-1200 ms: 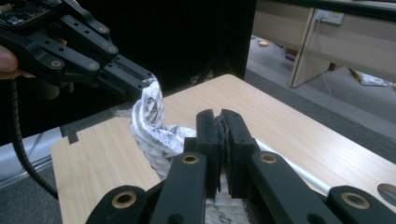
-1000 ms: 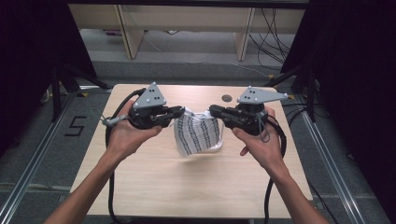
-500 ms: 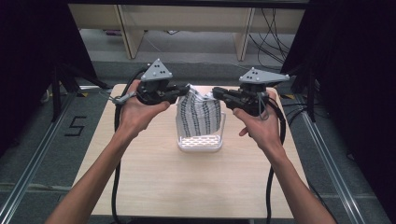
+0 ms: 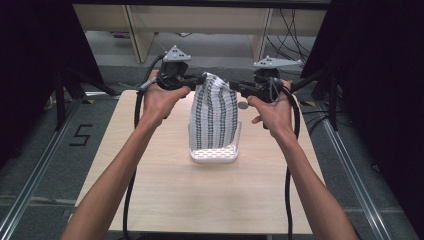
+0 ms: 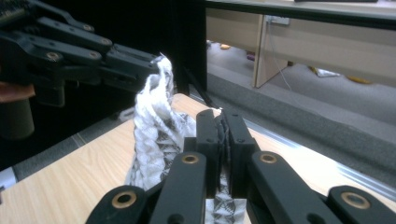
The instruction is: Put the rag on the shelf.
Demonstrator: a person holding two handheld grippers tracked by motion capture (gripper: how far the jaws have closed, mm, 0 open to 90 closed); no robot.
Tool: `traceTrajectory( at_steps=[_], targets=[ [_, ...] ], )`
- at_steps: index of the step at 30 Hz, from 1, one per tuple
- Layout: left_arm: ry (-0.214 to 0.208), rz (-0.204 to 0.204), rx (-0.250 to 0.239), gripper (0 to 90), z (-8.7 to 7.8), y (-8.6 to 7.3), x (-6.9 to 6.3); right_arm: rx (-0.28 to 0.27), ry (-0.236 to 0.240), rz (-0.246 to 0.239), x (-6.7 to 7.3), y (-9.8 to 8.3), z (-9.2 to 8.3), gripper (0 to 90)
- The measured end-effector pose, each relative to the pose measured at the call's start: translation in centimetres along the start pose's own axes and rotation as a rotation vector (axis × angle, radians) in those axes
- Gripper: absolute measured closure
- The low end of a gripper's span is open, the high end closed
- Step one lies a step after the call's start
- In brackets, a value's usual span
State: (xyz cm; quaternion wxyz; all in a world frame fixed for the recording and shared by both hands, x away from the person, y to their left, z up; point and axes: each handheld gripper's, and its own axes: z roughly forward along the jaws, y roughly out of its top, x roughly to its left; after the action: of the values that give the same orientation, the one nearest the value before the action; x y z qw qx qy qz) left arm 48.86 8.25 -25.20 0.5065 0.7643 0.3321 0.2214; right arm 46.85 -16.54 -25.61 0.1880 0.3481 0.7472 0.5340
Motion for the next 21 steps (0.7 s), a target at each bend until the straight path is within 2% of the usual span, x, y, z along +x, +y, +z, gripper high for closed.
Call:
traceTrajectory(
  at_steps=[2,3,4,5,11,13,14,15,16,17,18,21],
  targets=[
    [0.0,-0.028,0.004,86.4,0.8,-0.2,0.5,0.0,0.01,0.01,-0.5,0.0,0.5,87.2],
    [0.0,-0.048,0.006,86.3,1.3,-0.4,0.9,0.006,-0.001,0.025,-0.7,-0.1,0.8,87.2],
    [0.0,-0.048,0.006,86.3,1.3,-0.4,0.9,0.011,-0.003,0.027,-1.1,-0.2,1.2,87.2],
    [-0.001,-0.074,0.011,86.3,1.9,-0.8,1.4,0.015,-0.01,0.041,-1.3,-0.3,1.4,87.2],
    [-0.006,-0.121,0.026,86.2,3.1,-1.6,2.3,0.015,-0.005,0.077,-2.4,-0.7,2.8,87.1],
    [-0.007,-0.131,0.031,86.2,3.5,-1.9,2.5,0.04,-0.018,0.092,-2.9,-0.9,3.5,87.0],
    [-0.004,-0.132,0.049,86.2,3.7,-2.2,2.8,0.043,-0.021,0.094,-3.1,-1.0,3.8,87.0],
    [-0.001,-0.15,0.042,86.2,3.9,-2.3,2.9,0.047,-0.026,0.097,-3.5,-1.2,4.2,86.9],
    [-0.002,-0.153,0.047,86.2,4.1,-2.5,3.1,0.054,-0.03,0.118,-3.5,-1.4,4.5,86.9],
    [-0.007,-0.159,0.05,86.2,4.3,-2.7,3.2,0.058,-0.033,0.109,-3.7,-1.5,4.7,86.8],
    [-0.002,-0.166,0.056,86.2,4.4,-2.9,3.3,0.06,-0.028,0.126,-3.8,-1.6,5.0,86.8],
    [0.001,-0.167,0.077,86.2,4.9,-3.5,3.7,0.076,-0.032,0.127,-4.1,-1.9,5.8,86.5]
  ],
)
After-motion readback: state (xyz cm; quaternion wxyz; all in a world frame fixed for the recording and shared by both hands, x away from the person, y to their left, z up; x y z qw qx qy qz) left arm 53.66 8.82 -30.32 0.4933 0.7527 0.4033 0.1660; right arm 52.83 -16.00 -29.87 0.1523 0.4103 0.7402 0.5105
